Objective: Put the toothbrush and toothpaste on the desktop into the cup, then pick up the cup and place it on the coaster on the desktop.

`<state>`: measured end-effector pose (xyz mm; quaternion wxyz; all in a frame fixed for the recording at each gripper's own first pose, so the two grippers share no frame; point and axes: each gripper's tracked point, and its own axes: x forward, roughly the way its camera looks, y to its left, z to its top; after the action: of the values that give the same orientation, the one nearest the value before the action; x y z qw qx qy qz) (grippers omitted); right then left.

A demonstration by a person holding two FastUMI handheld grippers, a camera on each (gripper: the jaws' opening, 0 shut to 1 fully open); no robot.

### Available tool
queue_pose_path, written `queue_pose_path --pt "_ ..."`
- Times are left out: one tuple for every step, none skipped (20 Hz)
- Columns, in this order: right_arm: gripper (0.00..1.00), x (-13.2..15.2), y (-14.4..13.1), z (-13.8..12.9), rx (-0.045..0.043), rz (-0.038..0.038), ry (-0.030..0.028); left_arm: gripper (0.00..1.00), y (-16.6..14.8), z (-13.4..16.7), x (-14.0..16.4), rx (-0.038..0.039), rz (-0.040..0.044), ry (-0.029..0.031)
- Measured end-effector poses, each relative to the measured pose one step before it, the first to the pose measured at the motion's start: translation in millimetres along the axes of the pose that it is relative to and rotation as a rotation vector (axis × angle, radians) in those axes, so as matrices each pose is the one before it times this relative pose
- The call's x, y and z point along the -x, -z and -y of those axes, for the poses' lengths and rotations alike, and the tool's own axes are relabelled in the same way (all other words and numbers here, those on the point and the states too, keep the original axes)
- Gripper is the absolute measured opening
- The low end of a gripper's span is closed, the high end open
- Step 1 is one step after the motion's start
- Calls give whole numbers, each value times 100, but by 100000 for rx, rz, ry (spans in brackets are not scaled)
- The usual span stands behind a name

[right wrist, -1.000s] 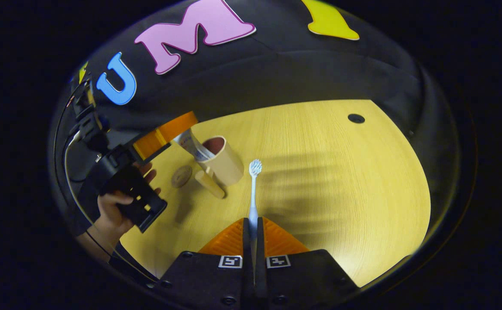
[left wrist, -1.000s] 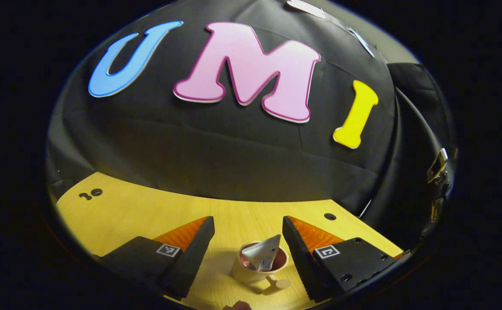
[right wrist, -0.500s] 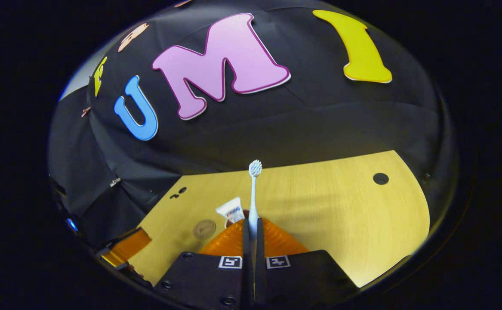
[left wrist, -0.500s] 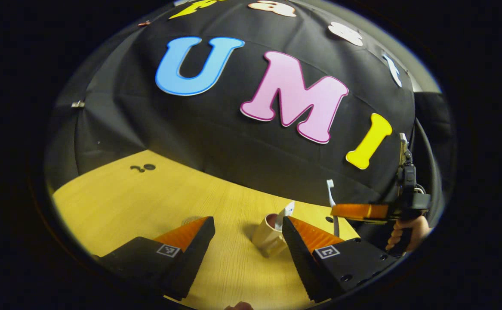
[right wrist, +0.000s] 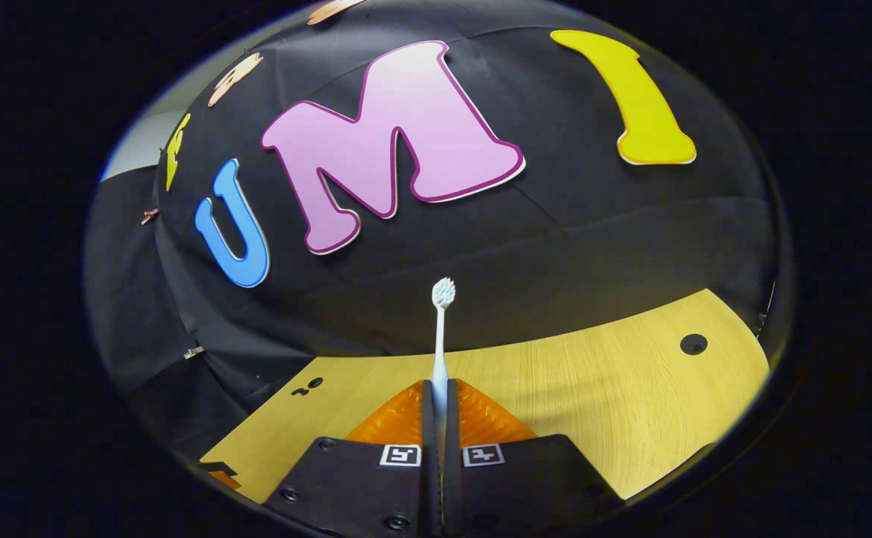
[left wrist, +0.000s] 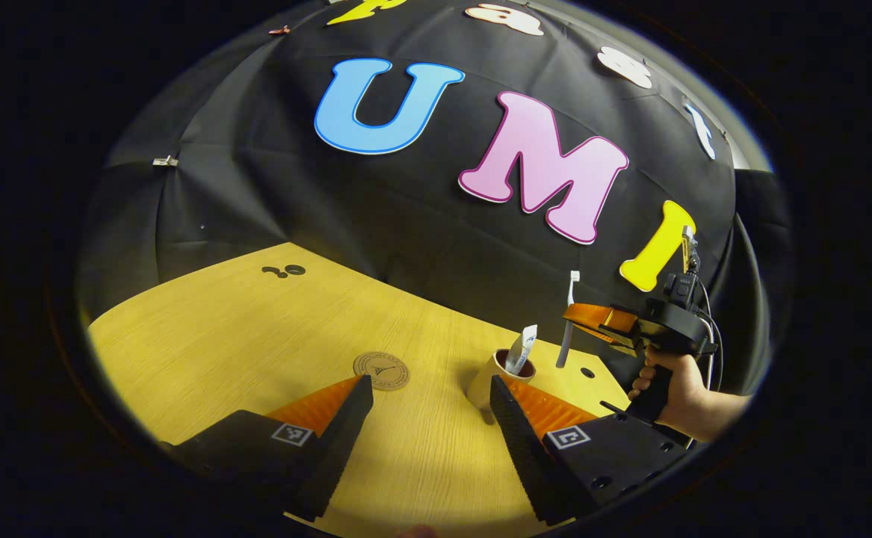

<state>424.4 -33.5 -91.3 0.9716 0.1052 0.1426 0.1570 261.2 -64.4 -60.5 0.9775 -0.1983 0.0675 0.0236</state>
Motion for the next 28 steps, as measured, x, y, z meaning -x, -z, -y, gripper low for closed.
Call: queue_pose_path --pt "5 -388 -52 39 -886 1037 -73 98 352 -246 -24 386 -115 -262" --pt "5 -540 54 247 23 1069 -3 98 236 -227 79 128 -306 -137" --pt "6 -381 151 376 919 1125 675 98 377 -248 -153 -278 -592 -479" --pt "5 -588 112 439 1038 1054 564 98 326 -230 -82 -364 -755 -673" --pt "6 -576 266 409 885 820 742 98 293 -167 -258 -225 -718 -651" --pt "5 -544 256 174 79 904 -155 98 59 -15 -95 -86 -325 -93" --pt "5 -439 269 122 -403 555 -155 98 11 22 -143 -169 -25 26" --pt "6 -371 441 -2 -448 497 -631 98 83 4 -123 -223 -219 71" --pt "5 -257 363 -92 326 739 -395 98 234 -76 -27 -343 -311 -100" --pt "5 -245 370 -80 575 575 -580 98 112 -20 -148 -426 -501 23" --pt "5 -63 396 -174 594 1119 -983 98 259 123 -322 -579 -506 86" --pt "5 33 112 -211 481 1628 -1142 98 161 53 -207 -662 -478 11" --pt "5 145 85 -407 796 2782 -1181 98 427 -5 -207 -512 -621 266" --pt "5 294 5 -104 1747 2498 -381 98 317 28 -253 -387 -821 165" --pt "5 540 88 -168 1473 2423 -866 98 443 -25 -241 -182 -986 -43" --pt "5 295 -73 -201 900 3097 -741 98 220 121 -224 110 -408 324" --pt "5 385 356 133 2373 668 100 98 229 228 -153 283 -190 533" --pt "6 293 434 143 2422 -437 17 98 134 218 -232 295 -179 663" --pt "6 195 826 75 992 -529 -250 98 226 258 -293 30 -413 299" --pt "7 200 491 -156 -970 -1145 -1253 98 191 166 -146 -233 -616 267" --pt "9 238 230 -102 -1449 240 -390 98 227 168 -195 -389 -358 396" --pt "11 481 -709 79 -788 596 281 98 135 308 -119 -447 -509 489" --pt "21 379 -209 239 489 704 1221 98 201 329 -22 -277 -493 670" --pt "25 598 -825 56 130 1855 26 98 70 303 81 -297 -232 585" --pt "41 353 -675 18 -269 1045 771 98 100 390 -3 -281 -152 662" --pt "57 660 -869 46 -925 152 366 98 -38 293 72 -211 -63 598" --pt "54 459 -458 70 -1889 -280 662 98 159 348 86 -44 -122 514" --pt "54 383 -365 59 -1771 -941 714 98 -18 212 164 361 -55 225"
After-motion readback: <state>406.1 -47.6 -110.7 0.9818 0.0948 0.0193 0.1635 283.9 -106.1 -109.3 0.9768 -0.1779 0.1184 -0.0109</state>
